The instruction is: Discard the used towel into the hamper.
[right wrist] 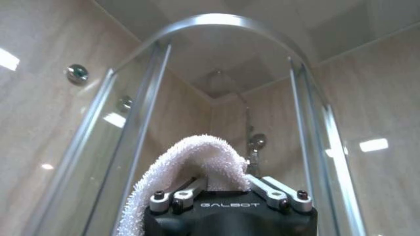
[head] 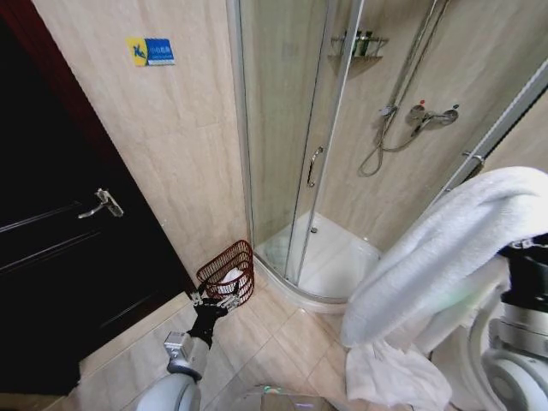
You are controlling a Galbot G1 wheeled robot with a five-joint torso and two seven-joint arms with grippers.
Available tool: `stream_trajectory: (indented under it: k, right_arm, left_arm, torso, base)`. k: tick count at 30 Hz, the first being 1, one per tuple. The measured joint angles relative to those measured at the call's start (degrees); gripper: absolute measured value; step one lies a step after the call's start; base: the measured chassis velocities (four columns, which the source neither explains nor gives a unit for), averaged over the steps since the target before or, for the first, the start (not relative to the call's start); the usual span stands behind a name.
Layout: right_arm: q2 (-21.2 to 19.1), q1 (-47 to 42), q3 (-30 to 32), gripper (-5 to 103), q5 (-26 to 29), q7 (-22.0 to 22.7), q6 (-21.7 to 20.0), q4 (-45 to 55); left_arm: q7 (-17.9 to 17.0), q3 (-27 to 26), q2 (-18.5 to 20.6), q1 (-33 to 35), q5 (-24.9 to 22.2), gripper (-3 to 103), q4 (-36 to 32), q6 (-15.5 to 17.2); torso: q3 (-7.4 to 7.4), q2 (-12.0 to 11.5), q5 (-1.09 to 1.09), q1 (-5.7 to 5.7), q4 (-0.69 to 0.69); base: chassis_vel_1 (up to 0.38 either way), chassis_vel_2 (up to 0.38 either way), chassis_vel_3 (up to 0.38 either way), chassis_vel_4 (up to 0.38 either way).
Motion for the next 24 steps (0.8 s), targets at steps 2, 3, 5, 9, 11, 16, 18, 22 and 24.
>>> stream_trajectory:
  k: [2, 3, 5, 9, 11, 16, 18, 22, 24]
  right_arm:
    - [-0.04, 0.02, -0.27, 8, -0.01, -0.22, 0.03, 0.00]
    - [-0.09, 0.06, -0.45, 8, -0.04, -0.33, 0.03, 0.00]
    - [-0.25, 0.11, -0.61, 8, -0.08, -0.50, 0.03, 0.00]
    - [-0.39, 0.07, -0.76, 8, -0.15, -0.72, 0.03, 0.00]
    - [-0.41, 0.03, -0.89, 8, -0.21, -0.76, 0.03, 0.00]
    - [-0.45, -0.02, -1.52, 8, -0.73, -0.89, 0.03, 0.00]
    - [-0.45, -0.01, -1.78, 8, -0.91, -0.92, 0.03, 0.00]
    - [-0.43, 0.06, -2.50, 8, -1.47, -1.04, 0.02, 0.00]
    - [-0.43, 0.27, -2.85, 8, -1.69, -1.09, -0.01, 0.00]
  left_arm:
    - [0.00, 0.00, 0.00, 0.00, 0.00, 99, 0.00, 0.00]
    - [0.00, 0.00, 0.00, 0.00, 0.00, 99, 0.00, 0.00]
    - [0.00, 0.00, 0.00, 0.00, 0.00, 99, 0.00, 0.00]
    - [0.00, 0.00, 0.00, 0.00, 0.00, 99, 0.00, 0.00]
    - [0.00, 0.00, 0.00, 0.00, 0.00, 99, 0.00, 0.00]
    - [0.00, 0.00, 0.00, 0.00, 0.00, 99, 0.00, 0.00]
    - [0.00, 0.00, 0.00, 0.00, 0.00, 99, 0.00, 0.00]
    - [0.00, 0.00, 0.00, 0.00, 0.00, 99, 0.00, 0.00]
    - [0.00, 0.00, 0.00, 0.00, 0.00, 99, 0.00, 0.00]
  torso:
    - [0.29, 0.55, 0.01, 0.24, 0.00]
    - [0.56, 1.06, 0.00, 0.46, 0.00]
    - [0.90, 1.70, 0.00, 0.75, 0.00]
    - [1.13, 2.09, 0.00, 0.95, 0.01]
    - [1.16, 2.13, 0.00, 0.98, 0.01]
    - [1.18, 2.16, 0.00, 0.99, 0.00]
    - [1.17, 2.16, 0.01, 0.99, 0.00]
    - [1.14, 2.11, 0.01, 0.97, 0.00]
    - [1.12, 2.07, 0.01, 0.95, 0.00]
  base:
    - [0.000, 0.000, 0.000, 0.000]
    - [0.000, 0.000, 0.000, 0.000]
    - [0.000, 0.000, 0.000, 0.000]
    - [0.013, 0.003, 0.002, 0.008]
    - [0.000, 0.000, 0.000, 0.000]
    - [0.000, 0.000, 0.000, 0.000]
    - [0.000, 0.000, 0.000, 0.000]
    - [0.000, 0.000, 0.000, 0.000]
    - [0.000, 0.000, 0.000, 0.000]
